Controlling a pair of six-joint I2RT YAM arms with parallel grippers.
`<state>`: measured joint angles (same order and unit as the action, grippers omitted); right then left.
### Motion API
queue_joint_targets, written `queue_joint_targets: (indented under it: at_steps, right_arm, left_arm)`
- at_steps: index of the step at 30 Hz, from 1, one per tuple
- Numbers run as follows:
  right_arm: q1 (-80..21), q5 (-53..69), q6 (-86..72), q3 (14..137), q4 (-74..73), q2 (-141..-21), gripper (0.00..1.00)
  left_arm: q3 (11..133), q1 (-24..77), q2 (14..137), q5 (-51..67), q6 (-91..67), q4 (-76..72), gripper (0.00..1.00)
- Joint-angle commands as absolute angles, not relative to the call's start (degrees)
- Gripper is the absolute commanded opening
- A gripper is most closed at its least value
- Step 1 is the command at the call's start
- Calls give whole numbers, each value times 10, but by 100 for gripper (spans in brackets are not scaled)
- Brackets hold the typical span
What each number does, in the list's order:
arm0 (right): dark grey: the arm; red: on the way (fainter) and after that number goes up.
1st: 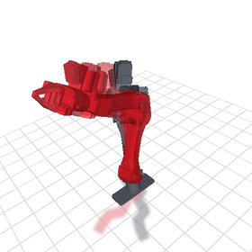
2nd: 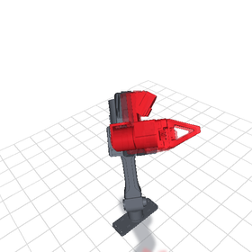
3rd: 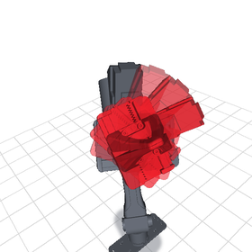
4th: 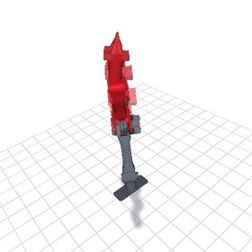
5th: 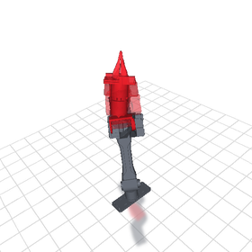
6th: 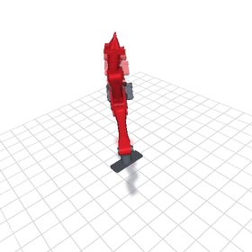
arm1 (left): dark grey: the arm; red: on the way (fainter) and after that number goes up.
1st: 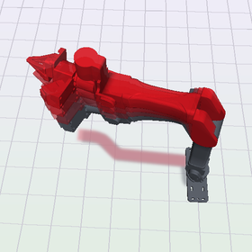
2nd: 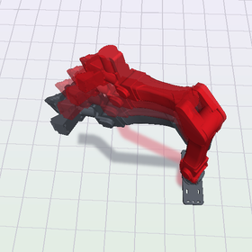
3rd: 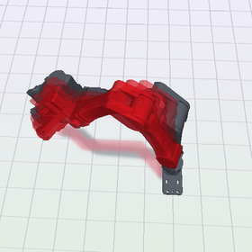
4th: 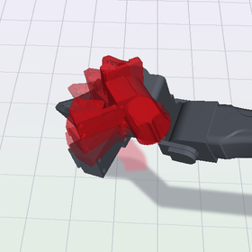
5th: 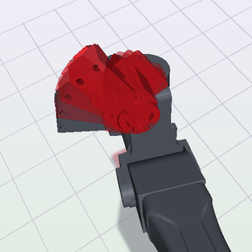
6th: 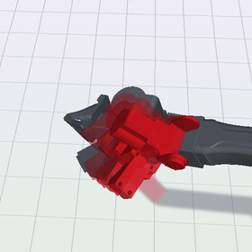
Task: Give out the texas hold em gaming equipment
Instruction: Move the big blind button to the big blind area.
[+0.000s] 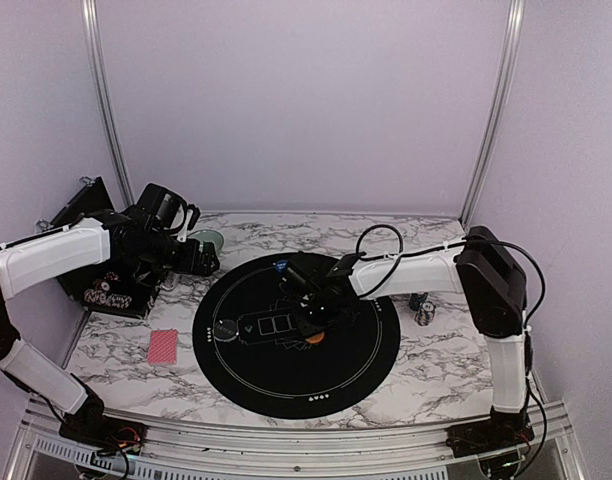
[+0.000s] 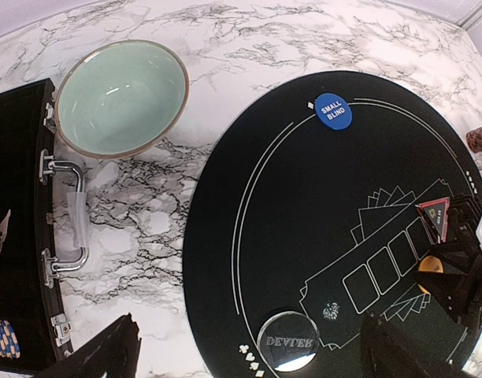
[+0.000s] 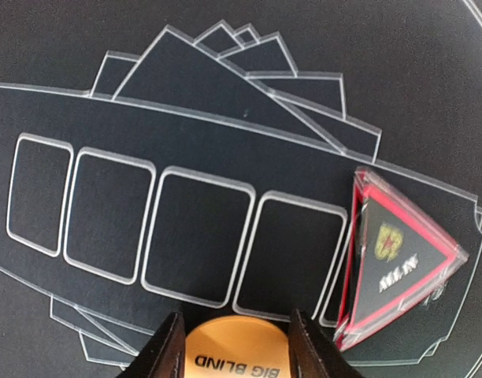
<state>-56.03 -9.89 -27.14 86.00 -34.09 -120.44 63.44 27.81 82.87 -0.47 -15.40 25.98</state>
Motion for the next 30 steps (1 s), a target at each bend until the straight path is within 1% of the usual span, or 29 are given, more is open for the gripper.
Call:
queue_joint_targets:
  at_steps: [1,14,21,30]
  right_arm:
    - [-586,-97,-302,834,-380,-1191,40]
    - [-642,-65,-372,739,-374,-1126,40]
    - [-681,-40,-399,736,-373,-1131,41]
    - [-704,-27,-421,730,-376,-1127,41]
  left_arm:
    - [628,276,820,-3,-153,254,99]
    - [628,276,828,13,-154,254,99]
    - [628,276,832,14,-153,254,99]
    - [628,275,834,18,-154,254,99]
